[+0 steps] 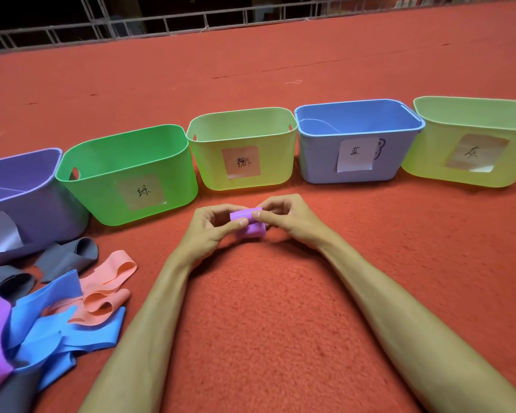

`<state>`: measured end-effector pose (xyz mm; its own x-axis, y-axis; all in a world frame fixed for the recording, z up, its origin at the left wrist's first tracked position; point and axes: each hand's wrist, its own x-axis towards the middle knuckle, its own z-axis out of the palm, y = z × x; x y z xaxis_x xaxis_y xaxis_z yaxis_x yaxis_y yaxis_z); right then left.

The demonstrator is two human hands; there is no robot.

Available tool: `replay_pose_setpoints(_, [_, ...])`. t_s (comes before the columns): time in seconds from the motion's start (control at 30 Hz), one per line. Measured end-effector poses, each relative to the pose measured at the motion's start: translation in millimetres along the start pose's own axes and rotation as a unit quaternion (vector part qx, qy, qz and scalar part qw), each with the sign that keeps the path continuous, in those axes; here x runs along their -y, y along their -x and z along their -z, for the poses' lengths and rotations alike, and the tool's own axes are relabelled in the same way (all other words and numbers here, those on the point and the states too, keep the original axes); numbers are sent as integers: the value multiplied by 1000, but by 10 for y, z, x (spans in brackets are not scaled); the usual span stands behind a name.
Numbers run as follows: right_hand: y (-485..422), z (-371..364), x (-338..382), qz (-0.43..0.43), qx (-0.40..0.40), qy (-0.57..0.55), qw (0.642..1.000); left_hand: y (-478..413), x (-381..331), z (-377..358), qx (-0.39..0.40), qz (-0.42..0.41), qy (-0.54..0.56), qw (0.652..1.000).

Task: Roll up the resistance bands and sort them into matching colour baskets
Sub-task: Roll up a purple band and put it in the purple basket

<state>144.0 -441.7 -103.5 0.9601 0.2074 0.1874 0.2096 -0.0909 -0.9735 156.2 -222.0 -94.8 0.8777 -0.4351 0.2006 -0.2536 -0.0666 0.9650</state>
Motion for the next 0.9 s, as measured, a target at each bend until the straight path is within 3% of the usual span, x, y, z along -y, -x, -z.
replay_pose_setpoints(0.5, [47,16,-12,45,12,-12,999,-36,38,10,-11,15,-35,999])
replay_pose_setpoints(0.73, [3,-45,-36,12,-25,52,998,-35,52,6,-26,3,-21,999])
replay_pose_setpoints(0.9, [15,-60,-41,21,-14,33,999,-31,76,17,-26,-2,-26,999])
